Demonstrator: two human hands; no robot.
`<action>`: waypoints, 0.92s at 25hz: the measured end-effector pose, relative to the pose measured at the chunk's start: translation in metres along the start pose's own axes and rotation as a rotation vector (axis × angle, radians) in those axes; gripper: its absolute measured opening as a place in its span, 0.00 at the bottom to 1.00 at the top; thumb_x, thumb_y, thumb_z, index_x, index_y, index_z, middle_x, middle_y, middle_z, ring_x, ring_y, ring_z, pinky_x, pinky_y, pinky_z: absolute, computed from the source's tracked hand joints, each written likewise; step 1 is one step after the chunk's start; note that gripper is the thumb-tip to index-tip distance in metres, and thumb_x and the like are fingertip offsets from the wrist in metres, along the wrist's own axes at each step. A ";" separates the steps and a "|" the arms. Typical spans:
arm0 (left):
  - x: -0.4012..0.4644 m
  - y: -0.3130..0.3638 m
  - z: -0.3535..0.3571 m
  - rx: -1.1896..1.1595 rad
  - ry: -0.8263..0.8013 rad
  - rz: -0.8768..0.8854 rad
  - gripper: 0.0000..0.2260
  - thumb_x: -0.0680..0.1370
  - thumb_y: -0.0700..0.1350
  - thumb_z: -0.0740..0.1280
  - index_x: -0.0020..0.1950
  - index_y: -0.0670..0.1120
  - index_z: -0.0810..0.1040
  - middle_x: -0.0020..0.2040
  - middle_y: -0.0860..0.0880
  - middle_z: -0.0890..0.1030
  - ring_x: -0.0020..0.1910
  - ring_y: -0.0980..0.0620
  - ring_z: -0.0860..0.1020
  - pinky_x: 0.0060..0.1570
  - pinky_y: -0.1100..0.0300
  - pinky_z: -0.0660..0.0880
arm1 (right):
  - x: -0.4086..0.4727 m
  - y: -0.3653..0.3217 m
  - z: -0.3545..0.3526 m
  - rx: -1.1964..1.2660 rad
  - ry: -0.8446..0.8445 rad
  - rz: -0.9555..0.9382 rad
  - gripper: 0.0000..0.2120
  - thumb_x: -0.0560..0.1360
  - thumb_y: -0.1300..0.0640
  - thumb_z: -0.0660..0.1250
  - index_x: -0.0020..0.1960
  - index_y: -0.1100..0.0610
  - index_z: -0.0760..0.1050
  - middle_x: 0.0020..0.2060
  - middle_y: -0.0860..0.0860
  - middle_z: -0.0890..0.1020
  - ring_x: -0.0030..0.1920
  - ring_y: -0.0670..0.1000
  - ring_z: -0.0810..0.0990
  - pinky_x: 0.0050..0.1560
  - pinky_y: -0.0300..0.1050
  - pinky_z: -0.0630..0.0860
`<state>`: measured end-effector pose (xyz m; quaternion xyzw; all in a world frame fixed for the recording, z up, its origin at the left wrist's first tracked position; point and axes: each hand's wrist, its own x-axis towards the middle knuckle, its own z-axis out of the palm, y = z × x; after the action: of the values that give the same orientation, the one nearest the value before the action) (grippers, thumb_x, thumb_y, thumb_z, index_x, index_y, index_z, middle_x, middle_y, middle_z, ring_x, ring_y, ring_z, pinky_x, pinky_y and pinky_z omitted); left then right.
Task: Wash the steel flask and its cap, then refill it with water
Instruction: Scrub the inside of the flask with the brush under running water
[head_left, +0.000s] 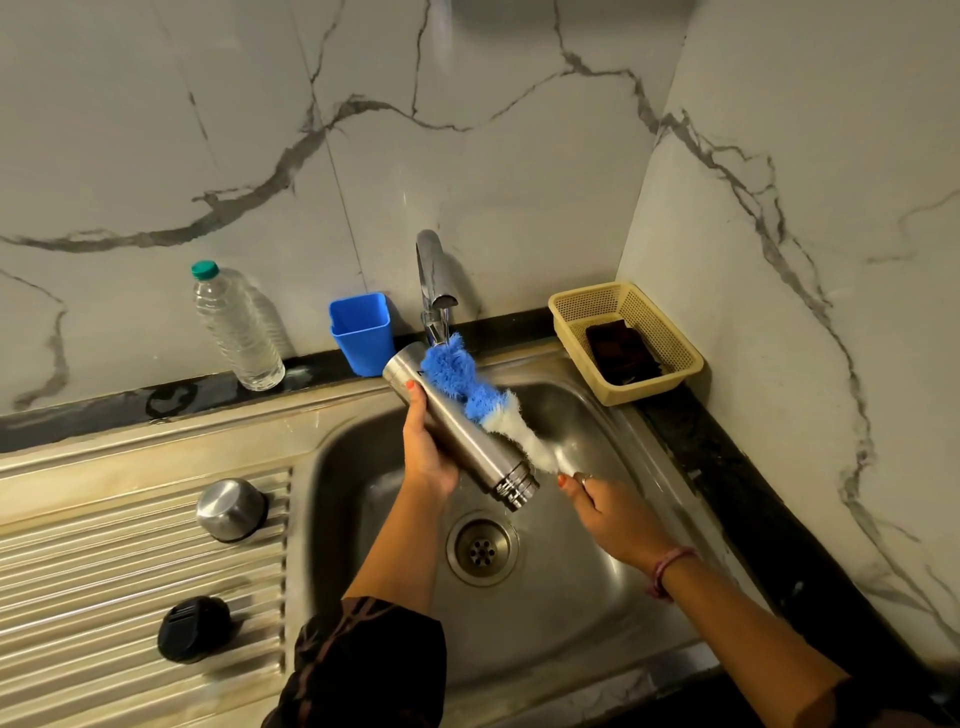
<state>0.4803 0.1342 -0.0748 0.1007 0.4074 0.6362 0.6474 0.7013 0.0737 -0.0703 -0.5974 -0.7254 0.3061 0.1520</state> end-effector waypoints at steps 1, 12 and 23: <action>-0.001 -0.002 0.000 0.037 -0.024 -0.015 0.32 0.71 0.65 0.69 0.71 0.50 0.72 0.62 0.42 0.81 0.60 0.41 0.80 0.61 0.43 0.75 | 0.006 -0.005 -0.002 0.012 0.006 -0.003 0.21 0.81 0.46 0.53 0.32 0.53 0.65 0.24 0.47 0.65 0.24 0.45 0.62 0.29 0.42 0.61; 0.003 0.010 0.000 -0.082 -0.049 0.010 0.29 0.75 0.59 0.69 0.72 0.49 0.68 0.65 0.42 0.78 0.64 0.40 0.77 0.65 0.38 0.71 | -0.014 0.009 0.007 0.107 0.016 0.014 0.19 0.81 0.46 0.55 0.36 0.56 0.69 0.24 0.46 0.66 0.24 0.44 0.63 0.26 0.36 0.61; 0.009 0.036 0.000 -0.425 0.092 0.171 0.28 0.77 0.59 0.67 0.73 0.46 0.68 0.62 0.42 0.80 0.62 0.42 0.78 0.67 0.40 0.69 | -0.007 0.011 0.000 0.149 -0.001 0.030 0.21 0.79 0.43 0.56 0.34 0.56 0.68 0.23 0.46 0.66 0.23 0.43 0.63 0.27 0.38 0.61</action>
<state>0.4526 0.1485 -0.0554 -0.0330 0.2833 0.7643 0.5784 0.7117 0.0682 -0.0766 -0.5952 -0.6916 0.3620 0.1909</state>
